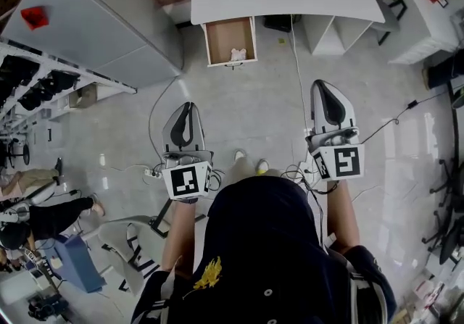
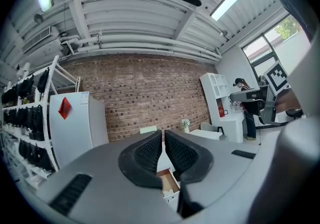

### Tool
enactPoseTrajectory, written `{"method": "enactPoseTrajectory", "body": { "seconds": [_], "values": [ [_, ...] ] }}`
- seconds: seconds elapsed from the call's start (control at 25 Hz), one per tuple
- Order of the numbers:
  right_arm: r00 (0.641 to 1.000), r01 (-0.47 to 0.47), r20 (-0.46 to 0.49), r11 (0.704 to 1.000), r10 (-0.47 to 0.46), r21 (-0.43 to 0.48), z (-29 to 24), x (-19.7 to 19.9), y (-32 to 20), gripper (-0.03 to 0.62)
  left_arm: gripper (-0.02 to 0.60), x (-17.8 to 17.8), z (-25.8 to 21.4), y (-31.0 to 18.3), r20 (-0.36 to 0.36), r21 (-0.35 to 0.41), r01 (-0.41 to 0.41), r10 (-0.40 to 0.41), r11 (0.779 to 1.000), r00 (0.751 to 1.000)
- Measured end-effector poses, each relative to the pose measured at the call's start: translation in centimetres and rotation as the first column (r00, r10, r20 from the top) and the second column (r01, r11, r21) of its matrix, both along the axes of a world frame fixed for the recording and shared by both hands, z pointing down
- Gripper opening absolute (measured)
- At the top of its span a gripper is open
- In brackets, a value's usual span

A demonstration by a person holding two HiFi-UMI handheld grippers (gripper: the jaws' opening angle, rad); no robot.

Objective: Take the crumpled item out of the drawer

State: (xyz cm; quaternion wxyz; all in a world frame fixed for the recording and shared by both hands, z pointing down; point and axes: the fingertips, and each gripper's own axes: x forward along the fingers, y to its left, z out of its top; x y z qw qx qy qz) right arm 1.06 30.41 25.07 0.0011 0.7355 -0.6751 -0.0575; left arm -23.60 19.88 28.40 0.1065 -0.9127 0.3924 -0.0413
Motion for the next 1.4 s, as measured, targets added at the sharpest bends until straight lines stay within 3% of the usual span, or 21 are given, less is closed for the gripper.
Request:
{"method": "enactPoseTrajectory", "body": {
  "seconds": [0.2, 0.56, 0.72, 0.88, 1.04, 1.4],
  "values": [
    [1.0, -0.004, 0.004, 0.999, 0.004, -0.032, 1.4, 1.7, -0.5, 0.029, 0.034, 1.1, 1.2, -0.9, 0.008, -0.015, 0.008, -0.008, 1.0, 1.0],
    [0.999, -0.043, 0.03, 0.997, 0.045, -0.07, 3.5, 5.2, -4.0, 0.029, 0.034, 5.4, 1.3, -6.5, -0.066, -0.068, 0.009, -0.014, 0.998, 0.998],
    [0.999, -0.051, 0.015, 0.995, 0.052, -0.084, 3.3, 7.9, -8.3, 0.029, 0.034, 7.6, 2.5, -11.1, -0.012, -0.024, -0.011, 0.011, 1.0, 1.0],
    [0.999, -0.044, -0.005, 0.996, 0.043, -0.08, 2.8, 11.2, -13.9, 0.029, 0.034, 11.7, 1.9, -16.4, -0.08, -0.075, -0.01, 0.004, 0.997, 0.997],
    [1.0, -0.025, -0.015, 0.994, 0.024, -0.109, 3.3, 13.0, -20.7, 0.029, 0.034, 14.6, 2.5, -23.2, -0.104, -0.083, -0.013, 0.005, 0.996, 0.995],
    [0.999, -0.038, -0.017, 0.99, 0.036, -0.133, 3.4, 19.1, -30.8, 0.028, 0.034, 21.6, 3.1, -33.6, -0.084, -0.099, -0.059, 0.05, 0.993, 0.995]
  ]
}}
